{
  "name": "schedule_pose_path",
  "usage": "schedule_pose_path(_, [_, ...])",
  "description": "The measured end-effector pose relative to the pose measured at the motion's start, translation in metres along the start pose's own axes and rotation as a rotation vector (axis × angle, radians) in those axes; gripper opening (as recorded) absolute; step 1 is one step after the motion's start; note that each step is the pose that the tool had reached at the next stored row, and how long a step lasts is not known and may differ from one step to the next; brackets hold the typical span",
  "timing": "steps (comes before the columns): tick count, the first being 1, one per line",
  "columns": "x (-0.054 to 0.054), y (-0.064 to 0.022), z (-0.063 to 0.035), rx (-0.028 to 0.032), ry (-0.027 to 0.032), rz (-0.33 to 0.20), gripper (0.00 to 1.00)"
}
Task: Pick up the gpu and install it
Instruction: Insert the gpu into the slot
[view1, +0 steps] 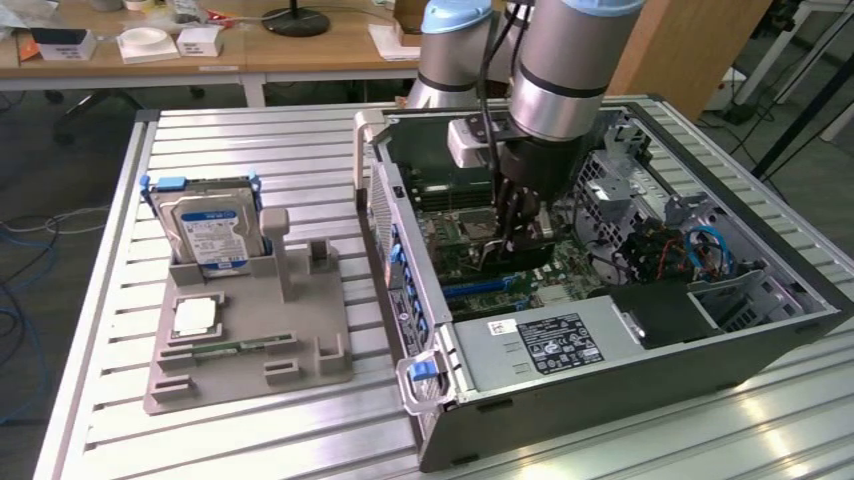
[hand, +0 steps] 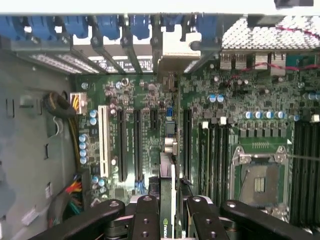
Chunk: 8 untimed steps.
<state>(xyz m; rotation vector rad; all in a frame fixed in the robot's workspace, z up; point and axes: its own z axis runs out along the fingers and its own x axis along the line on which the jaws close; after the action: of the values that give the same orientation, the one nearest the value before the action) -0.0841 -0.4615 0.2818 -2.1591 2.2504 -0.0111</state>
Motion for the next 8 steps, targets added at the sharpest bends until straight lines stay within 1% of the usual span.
schedule_pose_path(1, [0.0, 0.0011, 0.0008, 0.0019, 0.0002, 0.0, 0.26])
schedule_pose_path(3, [-0.0002, 0.0034, 0.0022, 0.0085, -0.0001, 0.0, 0.26])
schedule_pose_path(4, [-0.0002, 0.004, 0.0033, 0.0102, -0.0001, 0.0, 0.26])
schedule_pose_path(8, [-0.0002, 0.007, 0.0088, 0.0107, 0.0001, 0.0, 0.26])
